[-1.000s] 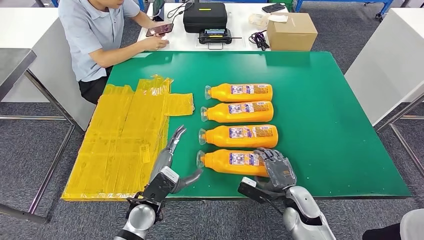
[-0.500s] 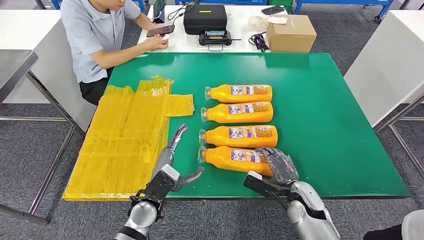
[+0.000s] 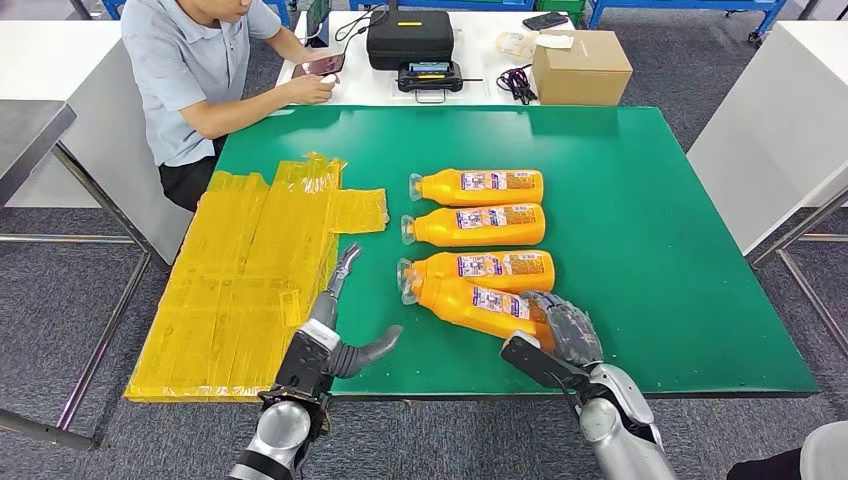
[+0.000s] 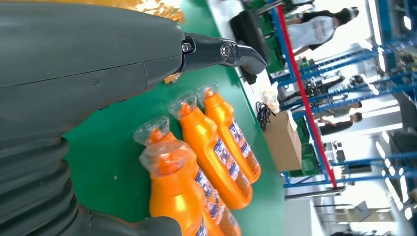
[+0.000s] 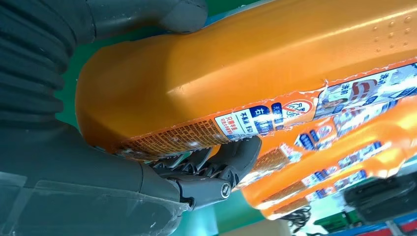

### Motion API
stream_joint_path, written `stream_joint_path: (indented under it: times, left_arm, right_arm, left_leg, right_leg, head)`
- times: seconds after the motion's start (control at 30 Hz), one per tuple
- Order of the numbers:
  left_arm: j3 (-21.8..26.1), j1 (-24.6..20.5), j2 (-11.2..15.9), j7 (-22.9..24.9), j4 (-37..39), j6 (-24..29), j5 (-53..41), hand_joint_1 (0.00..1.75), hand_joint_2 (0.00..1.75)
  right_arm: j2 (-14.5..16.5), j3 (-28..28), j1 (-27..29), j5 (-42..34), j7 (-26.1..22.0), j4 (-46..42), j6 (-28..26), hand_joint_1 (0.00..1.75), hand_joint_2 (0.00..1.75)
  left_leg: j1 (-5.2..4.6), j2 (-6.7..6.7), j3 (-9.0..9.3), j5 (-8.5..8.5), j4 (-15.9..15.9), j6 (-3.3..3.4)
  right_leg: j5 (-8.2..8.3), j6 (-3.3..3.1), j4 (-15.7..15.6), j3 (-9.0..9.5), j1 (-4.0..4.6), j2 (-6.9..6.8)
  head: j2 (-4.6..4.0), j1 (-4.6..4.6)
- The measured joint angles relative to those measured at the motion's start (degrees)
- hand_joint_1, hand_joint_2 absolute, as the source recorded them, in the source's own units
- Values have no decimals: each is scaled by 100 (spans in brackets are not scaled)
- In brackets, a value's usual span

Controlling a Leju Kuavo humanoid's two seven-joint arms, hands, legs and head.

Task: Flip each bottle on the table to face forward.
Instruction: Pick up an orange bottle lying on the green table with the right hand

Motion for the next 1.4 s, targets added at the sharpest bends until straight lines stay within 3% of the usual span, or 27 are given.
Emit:
stream_joint_path:
  times: [0.17, 0.37, 0.6, 0.97, 1.03, 1.17, 1.4]
  left_arm:
    - [67, 4, -13, 166, 119, 51, 1836, 0, 175]
    - [131, 1, -32, 519, 640, -631, 3508, 0, 175]
    - [-12, 11, -27, 785, 1445, -1416, 4392, 0, 175]
    - [-79, -7, -22, 813, 1706, -1568, 4493, 0, 175]
    - [-188, -48, -7, 675, 1871, -1916, 4640, 0, 175]
    - [-293, -164, 17, -669, 1625, -2021, 4283, 0, 175]
    - [-181, -227, 16, -701, 1401, -2362, 4601, 0, 175]
  right_arm:
    - [318, -219, 21, -317, -203, -152, -10, 175, 175]
    - [636, -279, 26, -735, -397, -318, 51, 175, 175]
    - [741, -243, 25, -1115, -607, -445, 49, 175, 175]
    - [763, -212, 25, -1177, -650, -466, 49, 175, 175]
    - [777, -112, 22, -1299, -716, -511, 74, 175, 175]
    - [841, 295, -34, -1595, -744, -610, 395, 175, 175]
    - [1020, 824, -181, -1621, -823, -526, 543, 175, 175]
  left_leg:
    - [0, 7, -6, 0, -1, -1]
    - [1, 5, -29, 2, -1, -1]
    - [-2, 2, -61, 2, 0, 0]
    - [-1, 1, -69, 2, 0, 0]
    - [0, 0, -73, 3, 0, 0]
    - [0, -1, -74, 4, 0, 0]
    - [1, 0, -74, 4, 0, -1]
  right_leg:
    - [0, 0, 1, -5, 1, 5]
    - [1, 1, 4, -25, 0, 5]
    - [3, 3, 4, -51, -2, 4]
    - [4, 5, 4, -61, -2, 3]
    - [4, 5, 5, -65, -1, 2]
    - [4, 5, 6, -65, -1, 1]
    - [4, 5, 6, -66, 0, 3]
  head:
    - [0, -1]
    - [0, -2]
    - [0, 1]
    - [0, -2]
    - [0, -2]
    - [0, -1]
    - [0, -1]
